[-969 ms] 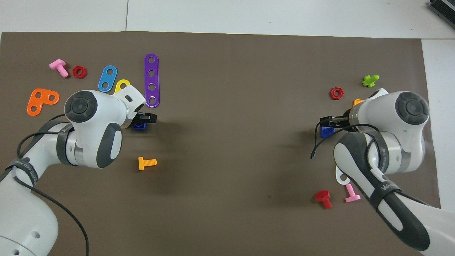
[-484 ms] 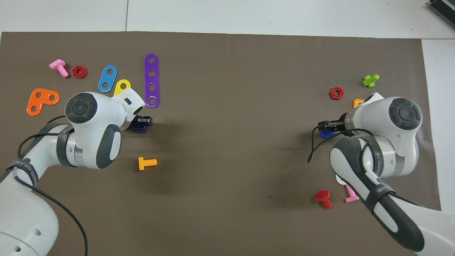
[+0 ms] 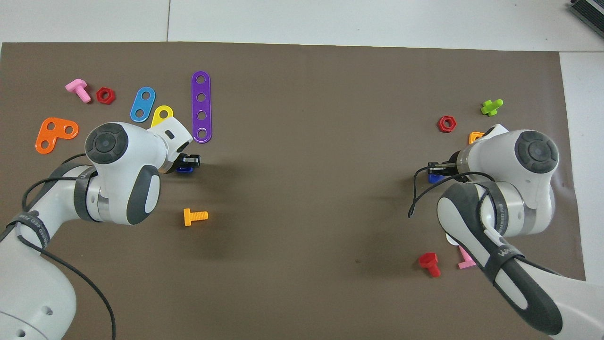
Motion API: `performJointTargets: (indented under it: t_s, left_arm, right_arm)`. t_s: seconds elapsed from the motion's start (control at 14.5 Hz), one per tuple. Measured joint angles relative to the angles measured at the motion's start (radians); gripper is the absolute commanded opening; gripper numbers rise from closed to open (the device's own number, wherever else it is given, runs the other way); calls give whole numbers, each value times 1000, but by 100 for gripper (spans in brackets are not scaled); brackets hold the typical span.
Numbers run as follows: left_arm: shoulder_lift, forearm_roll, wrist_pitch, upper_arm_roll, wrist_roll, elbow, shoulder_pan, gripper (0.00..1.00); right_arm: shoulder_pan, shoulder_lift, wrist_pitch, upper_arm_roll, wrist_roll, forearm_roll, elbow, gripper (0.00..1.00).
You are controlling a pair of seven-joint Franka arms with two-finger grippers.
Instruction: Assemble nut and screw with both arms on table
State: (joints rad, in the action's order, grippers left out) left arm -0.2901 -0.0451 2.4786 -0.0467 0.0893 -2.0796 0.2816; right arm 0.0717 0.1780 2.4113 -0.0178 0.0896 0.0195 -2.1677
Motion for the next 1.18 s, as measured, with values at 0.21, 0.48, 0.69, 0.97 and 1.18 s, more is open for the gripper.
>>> performJointTargets:
  t_s: [0.21,0.48,0.69,0.97,1.18]
  left_arm:
    - [-7,-2,-104,-2,10,90,-2,0]
    - [-40,-22,-308,-6,20,289,-2,0]
    - [-65,-53,-328,-8,23,341,-3,0]
    - [-76,-63,-329,-7,65,373,-2,0]
    - [-78,-90,-335,1,153,398,2,0]
  right_arm:
    - [70,-3,-6,-1,89,0,7,0]
    - [222,-5,-5,-5,342,0,28,0]
    - [319,2,-5,-6,514,0,55,0]
    - [412,31,-6,-7,649,0,114,0]
    - [462,71,-6,-7,711,1,151,0]
